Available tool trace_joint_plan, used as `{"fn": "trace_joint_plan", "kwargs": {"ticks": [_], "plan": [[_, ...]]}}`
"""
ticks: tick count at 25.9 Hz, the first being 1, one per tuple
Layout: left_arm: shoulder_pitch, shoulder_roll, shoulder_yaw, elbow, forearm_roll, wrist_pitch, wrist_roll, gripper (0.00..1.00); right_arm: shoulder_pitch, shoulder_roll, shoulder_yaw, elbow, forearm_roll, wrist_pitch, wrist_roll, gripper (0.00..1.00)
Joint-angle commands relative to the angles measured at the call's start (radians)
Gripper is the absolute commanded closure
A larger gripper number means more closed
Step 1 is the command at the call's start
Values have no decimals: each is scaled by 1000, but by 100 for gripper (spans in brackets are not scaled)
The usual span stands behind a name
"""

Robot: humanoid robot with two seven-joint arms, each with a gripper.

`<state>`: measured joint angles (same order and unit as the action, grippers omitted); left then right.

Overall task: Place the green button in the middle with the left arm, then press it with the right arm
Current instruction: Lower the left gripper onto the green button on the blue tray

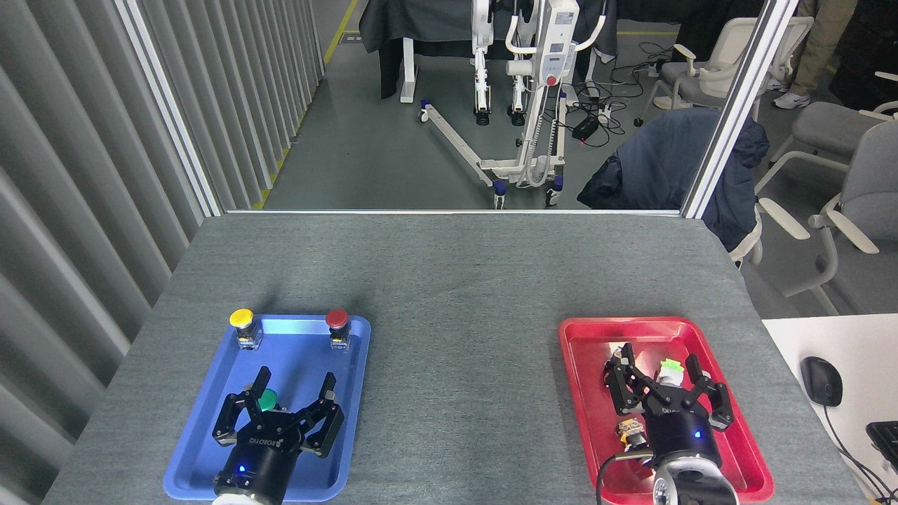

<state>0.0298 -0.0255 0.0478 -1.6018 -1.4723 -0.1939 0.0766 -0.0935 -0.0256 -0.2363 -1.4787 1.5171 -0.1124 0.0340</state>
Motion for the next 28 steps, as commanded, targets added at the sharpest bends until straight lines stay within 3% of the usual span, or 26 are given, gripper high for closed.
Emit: {"fn": "trace_joint_plan", "kwargs": {"ticks": [1,8,17,28], "plan": [[-2,-2,0,0,0,1,3,2,1,1,0,0,0,-1,-5,0],[-5,-2,3,-10,7,14,-9,2,2,-2,0,0,0,-4,-5,0],[160,4,3,-3,-5,16,-43,2,2,0,0,0,0,-4,-5,0],[-50,10,10,295,-5,91,-124,2,2,-8,0,0,0,-1,-8,0]]}}
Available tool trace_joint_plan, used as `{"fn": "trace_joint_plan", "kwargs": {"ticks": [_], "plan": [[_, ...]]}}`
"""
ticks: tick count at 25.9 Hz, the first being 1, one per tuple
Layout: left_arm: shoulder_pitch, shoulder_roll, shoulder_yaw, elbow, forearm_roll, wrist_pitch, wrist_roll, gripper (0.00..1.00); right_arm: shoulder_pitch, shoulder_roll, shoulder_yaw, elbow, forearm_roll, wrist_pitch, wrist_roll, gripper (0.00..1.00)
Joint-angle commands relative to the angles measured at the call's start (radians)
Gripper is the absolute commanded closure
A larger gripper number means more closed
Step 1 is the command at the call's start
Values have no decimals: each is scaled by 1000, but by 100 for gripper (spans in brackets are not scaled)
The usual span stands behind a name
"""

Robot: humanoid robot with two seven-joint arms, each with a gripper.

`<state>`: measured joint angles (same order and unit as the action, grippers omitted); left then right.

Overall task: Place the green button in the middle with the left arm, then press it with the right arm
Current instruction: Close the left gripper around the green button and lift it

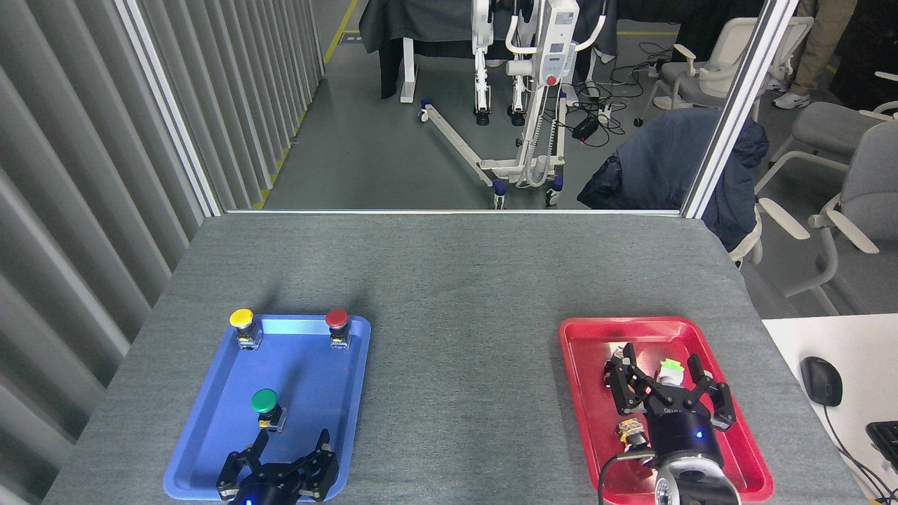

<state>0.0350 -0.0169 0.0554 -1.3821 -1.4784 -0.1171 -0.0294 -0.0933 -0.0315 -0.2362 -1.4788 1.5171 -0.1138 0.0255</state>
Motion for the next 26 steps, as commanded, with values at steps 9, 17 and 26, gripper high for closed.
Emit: {"fn": "trace_joint_plan", "kwargs": {"ticks": [9,17,26], "plan": [[-92,37,9,130,4,57,-20,2,-2,-8,-2,17,-3,-4,2,0],[-112,63,26,156,7,56,-20,2,3,-11,-2,17,-2,-7,8,0],[-228,75,24,288,12,47,-18,2,1,-8,-8,17,-2,0,-3,0]]}}
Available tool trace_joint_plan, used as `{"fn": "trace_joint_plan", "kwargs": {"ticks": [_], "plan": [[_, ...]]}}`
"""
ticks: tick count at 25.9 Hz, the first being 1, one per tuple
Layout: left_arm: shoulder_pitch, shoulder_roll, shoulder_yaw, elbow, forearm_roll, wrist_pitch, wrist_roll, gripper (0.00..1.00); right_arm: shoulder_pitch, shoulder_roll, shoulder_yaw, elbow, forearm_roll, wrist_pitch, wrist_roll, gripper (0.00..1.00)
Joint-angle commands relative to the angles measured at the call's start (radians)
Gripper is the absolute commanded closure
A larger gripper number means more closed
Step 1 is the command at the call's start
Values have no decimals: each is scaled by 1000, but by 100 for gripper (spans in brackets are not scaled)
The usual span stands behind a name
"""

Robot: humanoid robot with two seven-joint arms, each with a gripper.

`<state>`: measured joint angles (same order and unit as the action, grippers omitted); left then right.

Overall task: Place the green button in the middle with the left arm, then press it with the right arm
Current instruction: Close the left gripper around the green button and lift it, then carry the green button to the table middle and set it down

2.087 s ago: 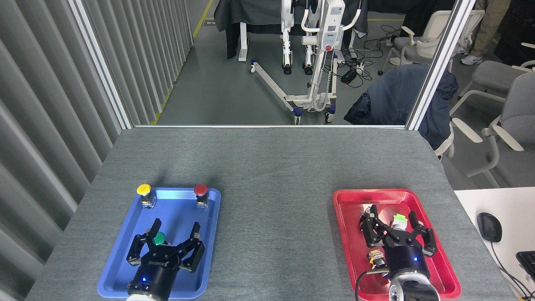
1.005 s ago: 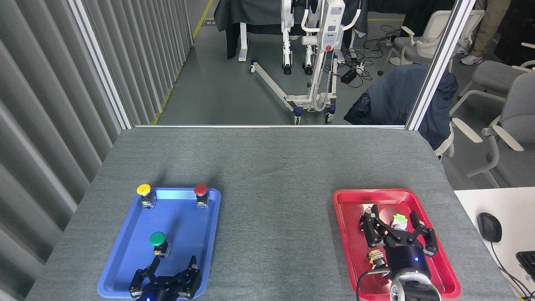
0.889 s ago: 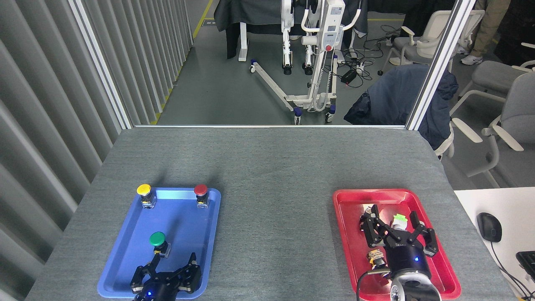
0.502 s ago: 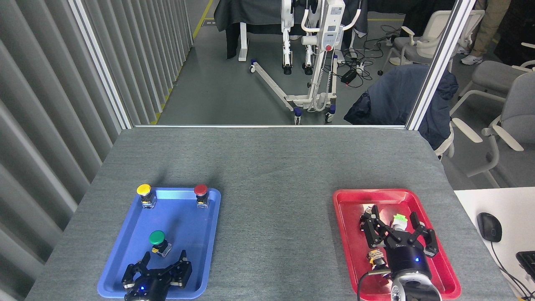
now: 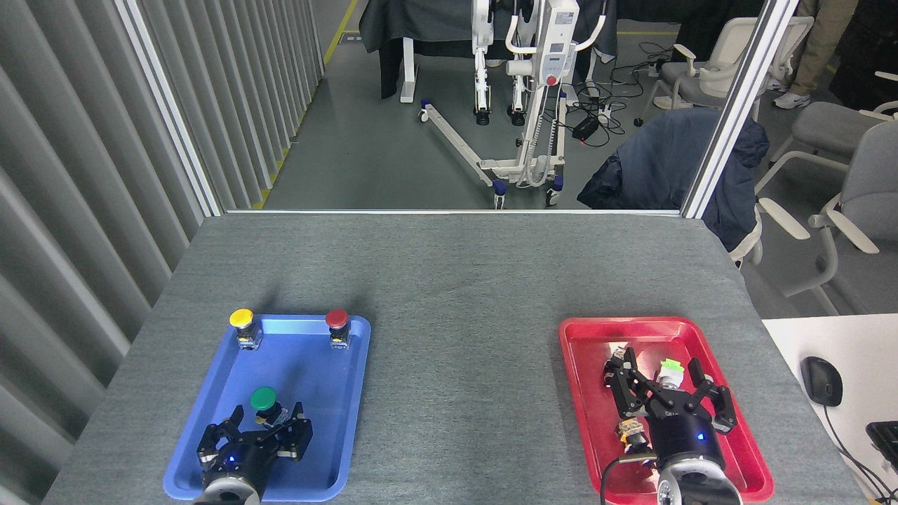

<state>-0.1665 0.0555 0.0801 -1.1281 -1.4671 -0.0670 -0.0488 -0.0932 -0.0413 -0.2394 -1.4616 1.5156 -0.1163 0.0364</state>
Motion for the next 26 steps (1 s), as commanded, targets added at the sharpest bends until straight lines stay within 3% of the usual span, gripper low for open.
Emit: {"fn": "trace_joint_plan", "kwargs": {"ticks": [1,3,4,7,13,22,26], "plan": [[-31,3,0,42,-1,-5,1,2,3,0,-5,0,0,-2,-15,0],[-36,3,-2,50,-7,-4,1,4,3,-12,-6,0,-2,-5,-15,0],[-34,3,-2,47,-9,-5,1,14,4,-19,-6,0,-2,-5,-16,0],[-28,4,-5,45,-10,-13,1,56,6,-19,-6,-2,-2,-9,-19,0],[-24,4,-6,31,-12,-66,4,99,4,-11,-9,-2,-5,-16,-101,0],[-36,7,-25,-87,-12,-126,1,100,6,-2,-8,-2,-46,-14,-90,0],[-116,-2,-256,-70,-15,-169,1,100,7,1,-9,-6,-49,-17,-92,0]]}}
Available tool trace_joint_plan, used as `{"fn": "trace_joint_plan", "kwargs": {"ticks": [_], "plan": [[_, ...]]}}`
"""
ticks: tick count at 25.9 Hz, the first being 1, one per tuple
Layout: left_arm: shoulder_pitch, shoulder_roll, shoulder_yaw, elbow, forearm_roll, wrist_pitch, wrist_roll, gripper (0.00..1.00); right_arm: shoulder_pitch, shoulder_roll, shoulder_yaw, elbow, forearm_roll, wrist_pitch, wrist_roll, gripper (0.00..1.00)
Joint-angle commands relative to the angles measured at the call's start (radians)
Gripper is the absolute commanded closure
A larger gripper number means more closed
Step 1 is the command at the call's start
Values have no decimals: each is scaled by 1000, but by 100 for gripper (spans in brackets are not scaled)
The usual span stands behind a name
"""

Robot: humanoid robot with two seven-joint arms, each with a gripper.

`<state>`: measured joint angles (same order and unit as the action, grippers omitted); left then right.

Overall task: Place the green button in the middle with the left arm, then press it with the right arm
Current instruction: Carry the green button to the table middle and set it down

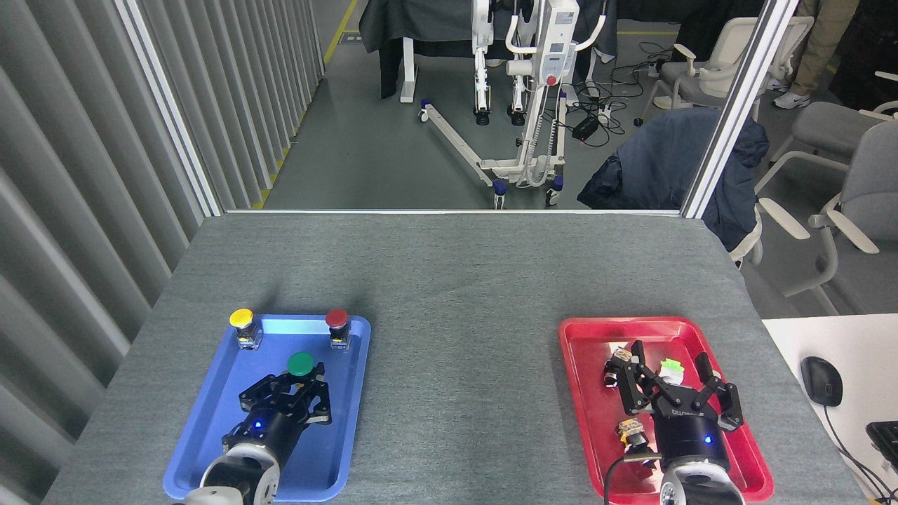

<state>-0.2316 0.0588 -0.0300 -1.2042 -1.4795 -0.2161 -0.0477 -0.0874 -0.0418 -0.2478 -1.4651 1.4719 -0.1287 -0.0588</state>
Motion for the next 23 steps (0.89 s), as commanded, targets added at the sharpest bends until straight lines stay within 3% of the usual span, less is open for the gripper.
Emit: {"fn": "trace_joint_plan", "kwargs": {"ticks": [1,4,9,13,17,20,23], "plan": [[-75,-10,-219,28,-2,-19,0,100,1,2,-1,-3,-7,-5,4,0],[-146,-80,-366,126,-2,-20,-1,100,0,-1,1,-3,-28,-8,4,0],[-233,-198,-470,388,-1,-25,0,100,0,-9,1,-3,-27,-8,5,0],[-267,-200,-475,466,7,-22,3,100,0,-15,2,-3,-28,-11,5,1],[-267,-200,-475,468,7,-20,2,100,0,-15,7,-1,-27,-14,8,15],[-268,-200,-476,468,5,-19,0,75,5,-17,12,-1,-18,-20,27,36],[-267,-200,-478,466,2,-17,9,28,-3,-17,13,2,13,-46,70,59]]}}
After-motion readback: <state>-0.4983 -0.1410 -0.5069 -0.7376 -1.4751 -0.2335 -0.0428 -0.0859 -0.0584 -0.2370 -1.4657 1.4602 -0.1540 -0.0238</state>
